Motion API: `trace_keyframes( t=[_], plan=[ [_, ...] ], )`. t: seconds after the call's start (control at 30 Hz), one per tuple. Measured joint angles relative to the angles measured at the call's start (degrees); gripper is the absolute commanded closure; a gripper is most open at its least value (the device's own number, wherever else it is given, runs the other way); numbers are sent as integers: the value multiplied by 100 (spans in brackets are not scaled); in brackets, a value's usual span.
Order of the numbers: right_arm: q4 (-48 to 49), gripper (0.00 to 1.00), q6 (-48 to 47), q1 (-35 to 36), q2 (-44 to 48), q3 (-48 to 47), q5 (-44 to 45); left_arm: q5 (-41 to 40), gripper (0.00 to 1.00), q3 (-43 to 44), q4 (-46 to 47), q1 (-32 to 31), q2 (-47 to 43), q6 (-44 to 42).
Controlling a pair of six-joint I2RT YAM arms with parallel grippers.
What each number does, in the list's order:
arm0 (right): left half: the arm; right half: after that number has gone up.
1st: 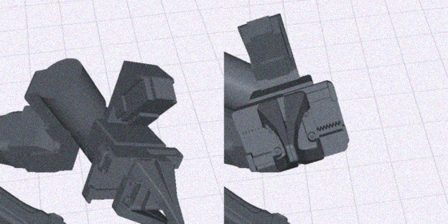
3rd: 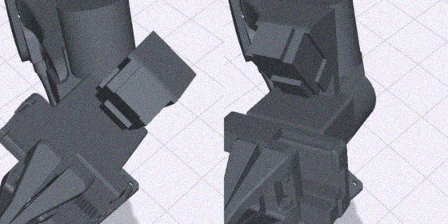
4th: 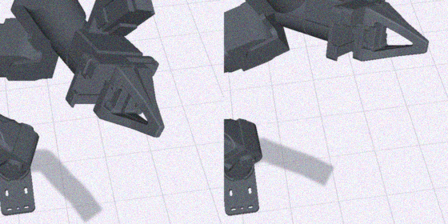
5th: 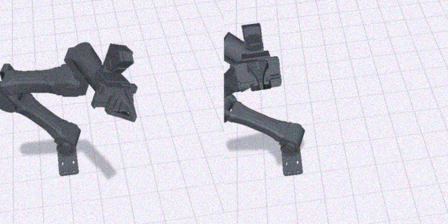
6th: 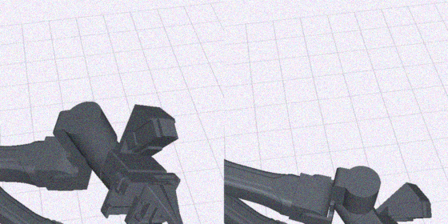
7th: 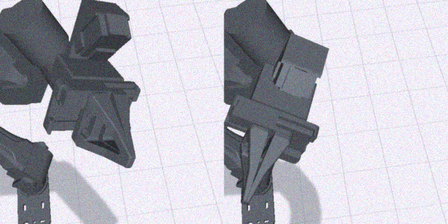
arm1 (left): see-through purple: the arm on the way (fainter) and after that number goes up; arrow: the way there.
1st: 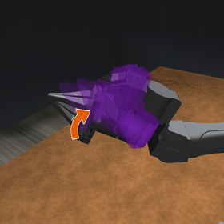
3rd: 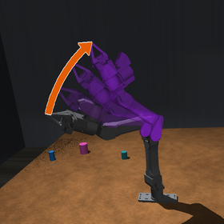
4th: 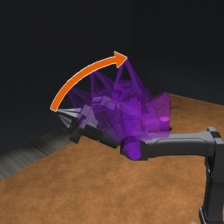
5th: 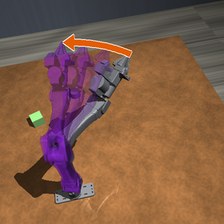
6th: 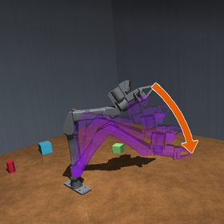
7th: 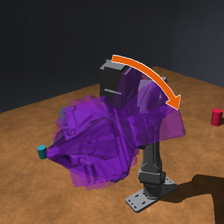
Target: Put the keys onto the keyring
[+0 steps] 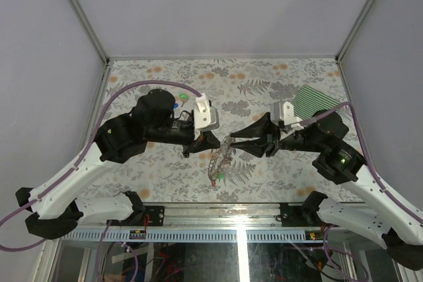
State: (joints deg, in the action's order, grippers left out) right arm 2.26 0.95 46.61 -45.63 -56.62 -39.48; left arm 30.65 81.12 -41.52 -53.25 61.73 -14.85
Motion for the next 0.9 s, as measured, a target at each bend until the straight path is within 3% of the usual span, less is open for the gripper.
trace_keyframes(
  t=[0.3, 0.9],
  plan=[
    [-520, 61, -101, 0, -555, -52, -33, -367, 100, 710, -1351, 0, 662, -592],
    [-92, 61, 157, 0, -1008, 24, -245, -420, 100, 739, -1600, 0, 717, -695]
  ],
)
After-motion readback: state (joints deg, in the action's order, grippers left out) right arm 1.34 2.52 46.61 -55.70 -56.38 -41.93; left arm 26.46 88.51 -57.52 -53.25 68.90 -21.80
